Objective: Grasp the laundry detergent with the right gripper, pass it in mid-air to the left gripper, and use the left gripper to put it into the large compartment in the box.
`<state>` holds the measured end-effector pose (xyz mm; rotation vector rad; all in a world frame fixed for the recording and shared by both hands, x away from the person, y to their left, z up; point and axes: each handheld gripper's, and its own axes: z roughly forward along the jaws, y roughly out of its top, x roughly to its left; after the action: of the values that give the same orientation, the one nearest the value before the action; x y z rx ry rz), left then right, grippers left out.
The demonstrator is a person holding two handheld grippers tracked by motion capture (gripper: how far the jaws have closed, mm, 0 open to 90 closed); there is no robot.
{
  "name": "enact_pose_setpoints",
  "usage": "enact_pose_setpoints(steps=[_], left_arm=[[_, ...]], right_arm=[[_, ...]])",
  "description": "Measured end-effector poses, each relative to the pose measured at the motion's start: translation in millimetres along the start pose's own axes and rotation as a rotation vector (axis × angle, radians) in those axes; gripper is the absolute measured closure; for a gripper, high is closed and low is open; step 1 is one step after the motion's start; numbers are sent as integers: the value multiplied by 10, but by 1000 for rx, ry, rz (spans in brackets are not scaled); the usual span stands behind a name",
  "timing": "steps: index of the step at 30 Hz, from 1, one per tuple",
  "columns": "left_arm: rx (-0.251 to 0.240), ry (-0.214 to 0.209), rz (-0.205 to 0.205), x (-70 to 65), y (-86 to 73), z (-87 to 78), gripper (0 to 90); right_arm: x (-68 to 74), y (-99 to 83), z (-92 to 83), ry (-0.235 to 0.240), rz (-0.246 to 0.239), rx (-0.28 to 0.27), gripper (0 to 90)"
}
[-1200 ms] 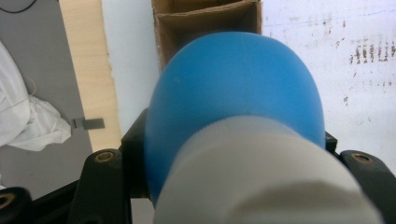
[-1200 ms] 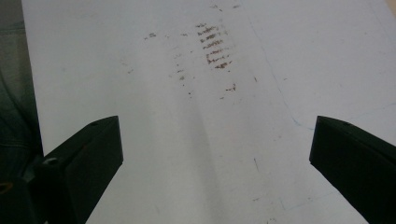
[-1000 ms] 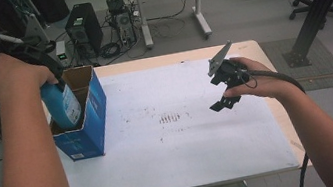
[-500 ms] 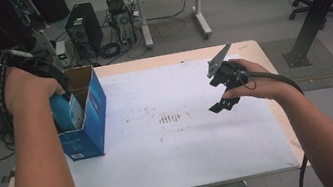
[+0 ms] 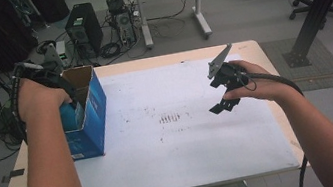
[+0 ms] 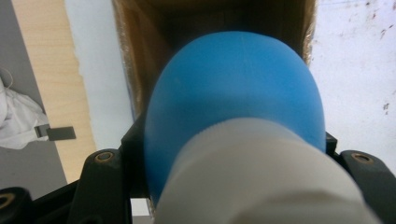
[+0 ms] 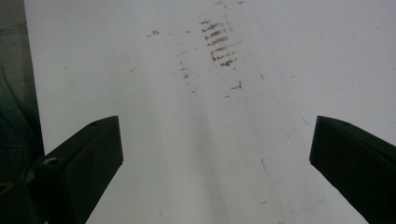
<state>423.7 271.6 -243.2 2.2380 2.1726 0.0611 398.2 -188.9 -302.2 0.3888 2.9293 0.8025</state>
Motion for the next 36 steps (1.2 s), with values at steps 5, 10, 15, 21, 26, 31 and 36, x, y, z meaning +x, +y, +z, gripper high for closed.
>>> enact_pose_setpoints(steps=[5,10,15,21,26,31,36], left_arm=[[7,-1,1,-15,13,108,390],[16,-8,4,-23,23,199,391],[27,-10,4,-11,25,274,390],[38,-11,3,10,22,349,390],[42,-10,-1,39,17,384,390],[41,-13,-6,56,6,422,390],[52,-10,-2,46,8,476,390]], right_arm=[[0,-8,19,2,0,-3,26],[1,-14,41,5,0,2,27],[2,-19,46,6,0,0,27],[0,-21,51,7,0,0,27],[5,-25,59,7,2,5,27],[6,-14,61,7,5,0,26],[19,2,62,9,1,-2,27]])
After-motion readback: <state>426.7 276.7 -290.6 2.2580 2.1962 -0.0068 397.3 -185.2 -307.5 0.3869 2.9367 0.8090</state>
